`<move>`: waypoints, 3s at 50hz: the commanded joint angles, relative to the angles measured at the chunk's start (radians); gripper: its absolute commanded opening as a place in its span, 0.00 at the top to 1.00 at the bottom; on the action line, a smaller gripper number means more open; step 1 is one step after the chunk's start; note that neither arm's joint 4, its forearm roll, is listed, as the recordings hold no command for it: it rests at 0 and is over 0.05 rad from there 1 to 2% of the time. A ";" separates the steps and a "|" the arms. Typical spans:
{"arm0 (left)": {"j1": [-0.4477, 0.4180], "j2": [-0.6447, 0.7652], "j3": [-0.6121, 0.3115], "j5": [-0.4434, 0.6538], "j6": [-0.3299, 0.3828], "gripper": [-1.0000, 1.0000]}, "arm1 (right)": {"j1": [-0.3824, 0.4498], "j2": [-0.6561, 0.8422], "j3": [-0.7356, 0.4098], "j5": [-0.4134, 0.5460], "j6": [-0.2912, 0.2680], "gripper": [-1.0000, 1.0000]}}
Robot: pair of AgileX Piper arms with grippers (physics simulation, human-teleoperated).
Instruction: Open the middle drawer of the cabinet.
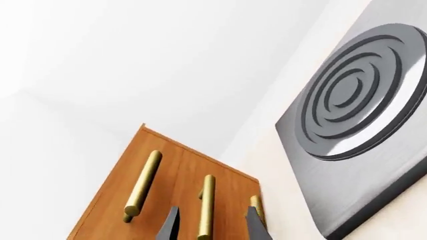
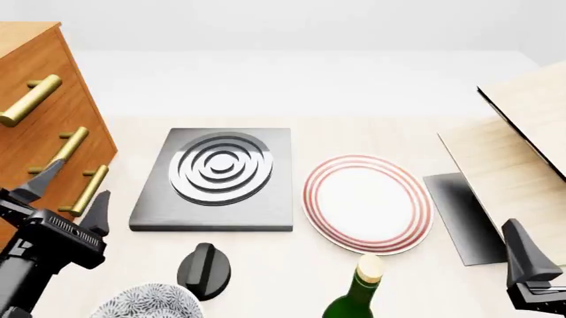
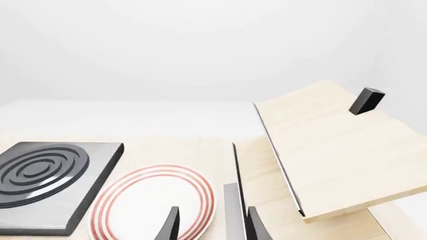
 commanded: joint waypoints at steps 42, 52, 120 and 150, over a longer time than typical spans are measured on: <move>0.111 0.162 -0.113 -0.035 0.057 0.00 | 0.001 -0.003 0.000 0.000 0.002 0.00; 0.130 0.223 -0.150 -0.035 0.052 0.00 | 0.001 -0.003 0.000 0.000 0.002 0.00; 0.283 0.428 -0.271 -0.035 0.105 0.00 | 0.001 -0.003 0.000 0.000 0.002 0.00; 0.281 0.396 -0.234 -0.035 0.124 1.00 | 0.001 -0.003 0.000 0.000 0.002 0.00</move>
